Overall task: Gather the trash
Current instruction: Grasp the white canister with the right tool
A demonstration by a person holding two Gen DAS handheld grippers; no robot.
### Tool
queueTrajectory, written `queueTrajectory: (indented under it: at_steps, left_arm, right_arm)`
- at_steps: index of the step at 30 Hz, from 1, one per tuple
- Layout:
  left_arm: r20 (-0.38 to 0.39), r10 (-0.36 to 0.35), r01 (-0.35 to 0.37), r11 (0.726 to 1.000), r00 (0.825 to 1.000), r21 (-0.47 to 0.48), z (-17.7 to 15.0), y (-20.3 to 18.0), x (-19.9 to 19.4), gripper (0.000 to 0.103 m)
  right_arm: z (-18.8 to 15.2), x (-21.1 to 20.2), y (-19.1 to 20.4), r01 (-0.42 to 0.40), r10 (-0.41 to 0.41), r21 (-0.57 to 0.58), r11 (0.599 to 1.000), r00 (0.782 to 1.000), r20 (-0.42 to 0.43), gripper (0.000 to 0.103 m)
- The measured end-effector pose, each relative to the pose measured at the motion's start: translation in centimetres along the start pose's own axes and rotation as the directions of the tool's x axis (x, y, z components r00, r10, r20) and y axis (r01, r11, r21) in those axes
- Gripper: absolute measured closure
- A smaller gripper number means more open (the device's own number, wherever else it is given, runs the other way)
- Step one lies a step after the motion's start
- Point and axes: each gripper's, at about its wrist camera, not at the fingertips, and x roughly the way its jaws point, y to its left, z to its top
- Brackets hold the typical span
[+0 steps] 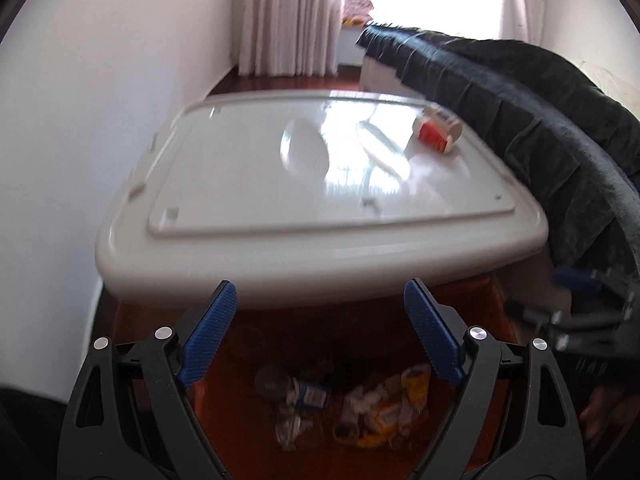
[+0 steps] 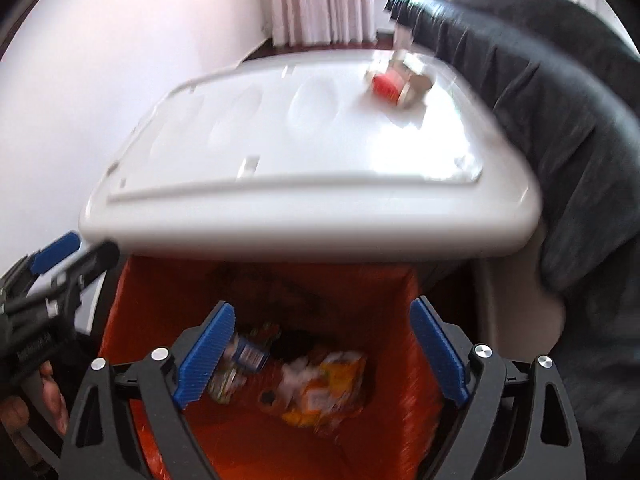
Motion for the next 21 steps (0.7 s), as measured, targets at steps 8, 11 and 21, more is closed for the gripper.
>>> queueTrajectory:
  at_steps: [8,11,21]
  left_arm:
    - [0.114,-0.046,0.046,0.999,0.992,-0.001,6.3,-2.2,1.6,0.014]
    - [0.13,-0.066,0.068,0.998,0.989,-0.01,7.9,-2.4,2.8,0.013]
    - [0.145,-0.051,0.054,0.998,0.988,-0.018,9.1,-1.5,6.2,0.013]
  right_arm:
    - [13.0,0.5,-5.2,0.175,-0.166,-0.035,0.984,0.968,0.191,0.006]
    - [17.2,3.6,-6.8,0.236,-0.222,-0.053,0.97,0.955,0.195,0.006]
    - [25.5,16.2,-9.8,0.176,-0.172,-0.076,0.982,0.984,0.053,0.017]
